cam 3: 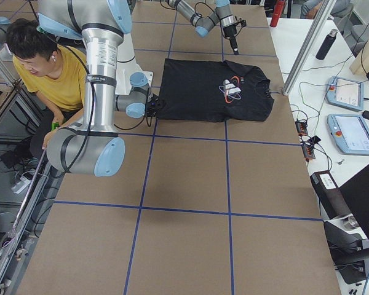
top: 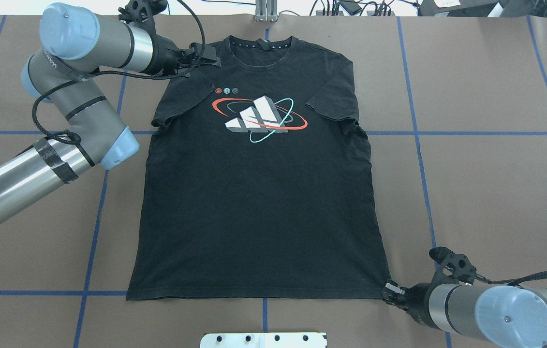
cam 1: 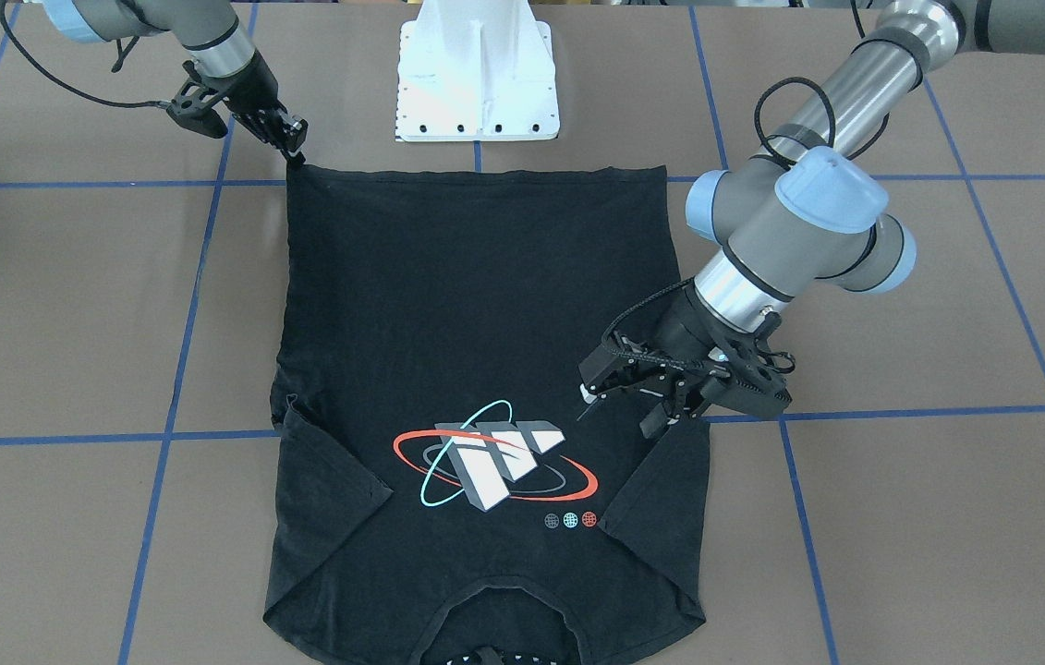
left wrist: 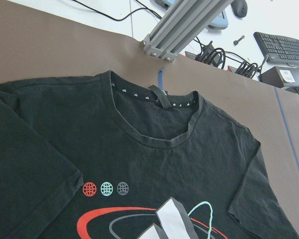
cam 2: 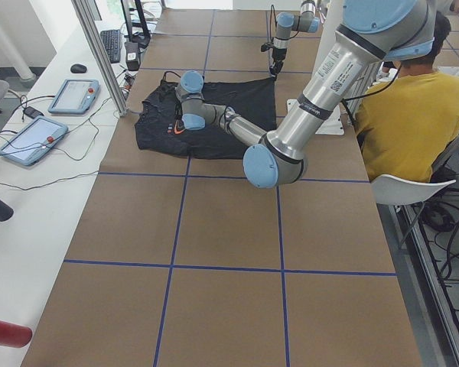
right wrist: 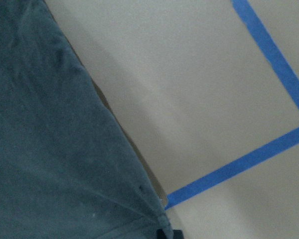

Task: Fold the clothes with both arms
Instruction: 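Grasp the hem corners nearest the robot with both grippers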

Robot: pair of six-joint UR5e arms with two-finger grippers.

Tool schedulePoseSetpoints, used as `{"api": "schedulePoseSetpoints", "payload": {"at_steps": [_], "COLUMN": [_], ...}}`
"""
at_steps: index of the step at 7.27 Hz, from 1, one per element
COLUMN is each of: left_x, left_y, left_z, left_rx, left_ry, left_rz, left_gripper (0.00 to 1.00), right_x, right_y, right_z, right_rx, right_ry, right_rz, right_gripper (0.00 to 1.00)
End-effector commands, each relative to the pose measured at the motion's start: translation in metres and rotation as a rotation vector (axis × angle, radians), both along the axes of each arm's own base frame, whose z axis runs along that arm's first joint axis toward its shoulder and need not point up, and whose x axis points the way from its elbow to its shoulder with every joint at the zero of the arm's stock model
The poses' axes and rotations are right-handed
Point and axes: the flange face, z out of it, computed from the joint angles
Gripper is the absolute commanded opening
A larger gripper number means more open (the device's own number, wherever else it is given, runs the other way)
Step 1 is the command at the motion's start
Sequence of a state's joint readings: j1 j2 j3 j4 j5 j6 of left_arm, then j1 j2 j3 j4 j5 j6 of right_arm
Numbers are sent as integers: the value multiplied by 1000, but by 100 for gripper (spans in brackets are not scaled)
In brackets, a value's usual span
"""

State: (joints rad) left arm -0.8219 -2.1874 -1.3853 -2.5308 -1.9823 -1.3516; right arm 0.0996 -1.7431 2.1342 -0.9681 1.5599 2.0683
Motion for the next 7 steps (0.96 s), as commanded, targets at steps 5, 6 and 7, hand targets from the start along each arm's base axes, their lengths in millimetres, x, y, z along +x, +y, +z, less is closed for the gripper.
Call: {"api": "schedulePoseSetpoints", "payload": {"at_steps": [5, 6, 7], "left_x": [-16, -25, -17], "left_y": [241, 282, 308], "left_z": [119, 125, 141], "left_rx": [-307, -325, -322], "left_ry": [-65, -142, -192], "left_rz": [99, 105, 107], "left_gripper": [99, 99, 99], "right_x": [16, 15, 14], "right_y": [11, 12, 13], "right_z": [-22, -22, -21], "right_rx": [-14, -14, -15], "right_ry": [-42, -40, -39], "right_rz": [-42, -45, -47], "right_gripper": [0, 0, 0]}}
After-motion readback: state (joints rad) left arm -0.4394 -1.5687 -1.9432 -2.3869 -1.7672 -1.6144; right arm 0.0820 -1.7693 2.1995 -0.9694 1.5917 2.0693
